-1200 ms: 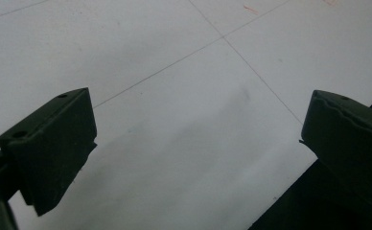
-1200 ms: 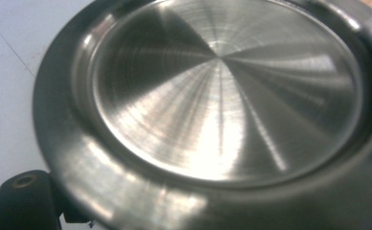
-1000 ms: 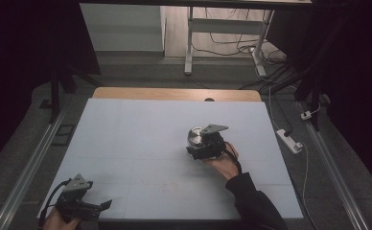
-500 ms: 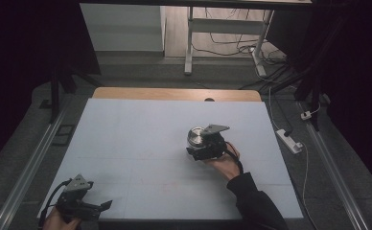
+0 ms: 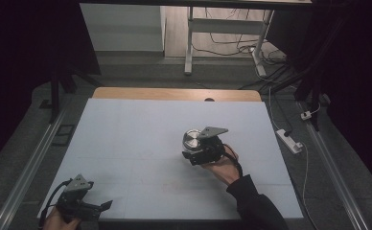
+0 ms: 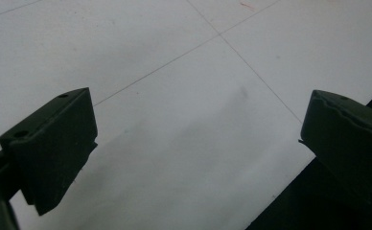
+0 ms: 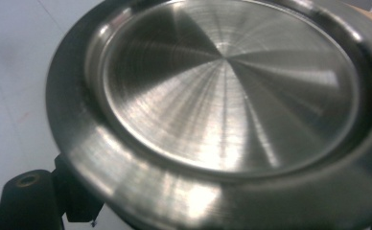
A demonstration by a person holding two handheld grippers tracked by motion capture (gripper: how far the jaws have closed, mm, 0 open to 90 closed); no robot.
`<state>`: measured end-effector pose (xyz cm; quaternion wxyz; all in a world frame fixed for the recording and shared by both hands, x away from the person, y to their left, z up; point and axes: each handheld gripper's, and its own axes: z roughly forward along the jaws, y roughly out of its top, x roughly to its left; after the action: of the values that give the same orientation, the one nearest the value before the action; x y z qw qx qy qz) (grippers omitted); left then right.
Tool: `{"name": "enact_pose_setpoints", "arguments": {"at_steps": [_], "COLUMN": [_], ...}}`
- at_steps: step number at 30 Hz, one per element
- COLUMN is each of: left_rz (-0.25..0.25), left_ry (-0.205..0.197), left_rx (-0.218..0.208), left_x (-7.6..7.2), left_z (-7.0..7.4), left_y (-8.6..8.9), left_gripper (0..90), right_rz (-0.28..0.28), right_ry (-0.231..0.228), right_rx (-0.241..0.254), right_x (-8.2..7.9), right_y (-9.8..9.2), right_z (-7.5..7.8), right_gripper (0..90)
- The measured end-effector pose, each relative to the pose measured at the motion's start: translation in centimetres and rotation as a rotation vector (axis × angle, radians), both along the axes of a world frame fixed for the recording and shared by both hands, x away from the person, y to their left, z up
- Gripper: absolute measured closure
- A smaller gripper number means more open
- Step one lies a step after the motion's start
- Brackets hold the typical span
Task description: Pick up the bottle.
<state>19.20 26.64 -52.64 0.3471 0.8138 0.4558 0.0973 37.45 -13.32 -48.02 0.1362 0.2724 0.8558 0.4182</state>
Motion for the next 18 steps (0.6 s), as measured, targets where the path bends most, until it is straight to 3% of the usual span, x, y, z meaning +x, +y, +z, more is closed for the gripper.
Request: {"name": "enact_pose_setpoints", "arguments": {"at_steps": [10,18], "left_rz": [-0.002,-0.001], "left_ry": [0.001,0.001], "left_rx": [0.001,0.002], "left_x": [0.0,0.0], "left_z": [0.0,0.0], "left_y": [0.0,0.0], "left_gripper": [0.0,0.0], "right_rz": [0.037,0.08], "right_ry": [0.004,0.009], "right_rx": [0.021,0.008], "right_x": [-1.9,-3.5], "right_y": [0.6,1.4], "right_z": [0.9,0.9], "right_gripper": [14.4,14.4]}}
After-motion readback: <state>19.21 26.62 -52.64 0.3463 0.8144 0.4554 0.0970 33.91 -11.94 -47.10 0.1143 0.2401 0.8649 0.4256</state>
